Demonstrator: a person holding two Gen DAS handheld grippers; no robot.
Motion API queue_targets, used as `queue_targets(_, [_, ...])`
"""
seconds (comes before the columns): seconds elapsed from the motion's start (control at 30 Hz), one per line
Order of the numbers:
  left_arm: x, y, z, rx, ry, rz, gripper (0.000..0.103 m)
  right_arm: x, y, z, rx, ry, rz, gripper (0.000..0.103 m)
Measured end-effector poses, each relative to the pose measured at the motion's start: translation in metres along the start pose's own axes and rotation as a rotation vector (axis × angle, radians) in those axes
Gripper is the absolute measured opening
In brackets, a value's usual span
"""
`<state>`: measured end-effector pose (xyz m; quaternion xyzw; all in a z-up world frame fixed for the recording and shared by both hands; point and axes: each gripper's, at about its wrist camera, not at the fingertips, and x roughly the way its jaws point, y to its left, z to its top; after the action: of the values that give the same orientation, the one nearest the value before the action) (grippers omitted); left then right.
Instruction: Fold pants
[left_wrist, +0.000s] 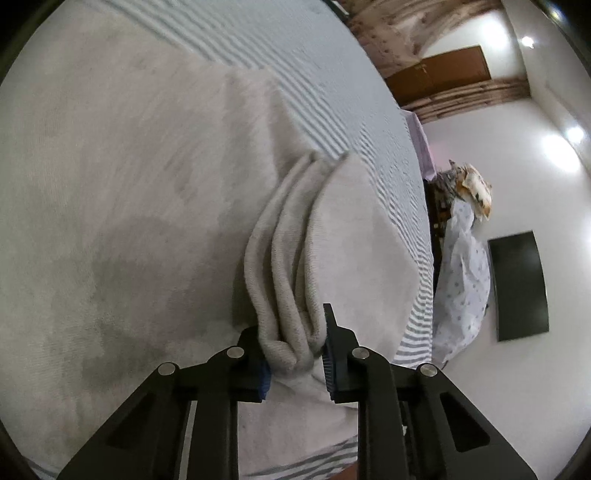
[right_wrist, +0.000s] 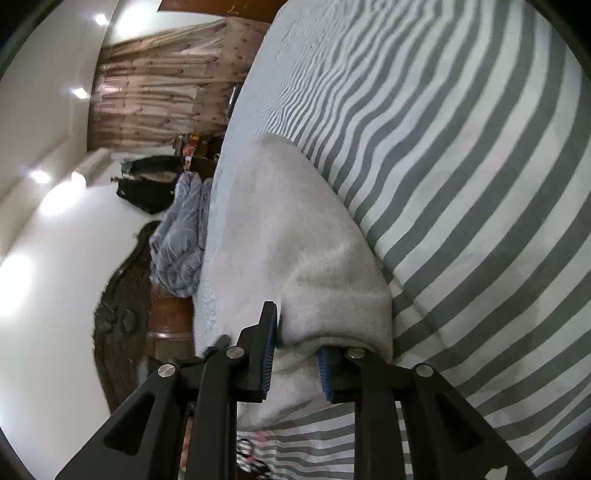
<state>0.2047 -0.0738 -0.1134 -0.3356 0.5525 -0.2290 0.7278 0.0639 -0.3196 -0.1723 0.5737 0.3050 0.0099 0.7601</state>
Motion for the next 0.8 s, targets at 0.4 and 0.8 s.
queue_targets(0.4, [-0.051,-0.021,-0.01,0.083,-0.048,-0.03,0.022,-0.007,0.047,-0.011,-0.143,0.028,-0.037,0.012])
queue_targets(0.8, [-0.026,0.027,-0.032,0.071,-0.005,0.051,0.022,-0.002,0.041,-0.017,-0.201,0.006,-0.174,0.017])
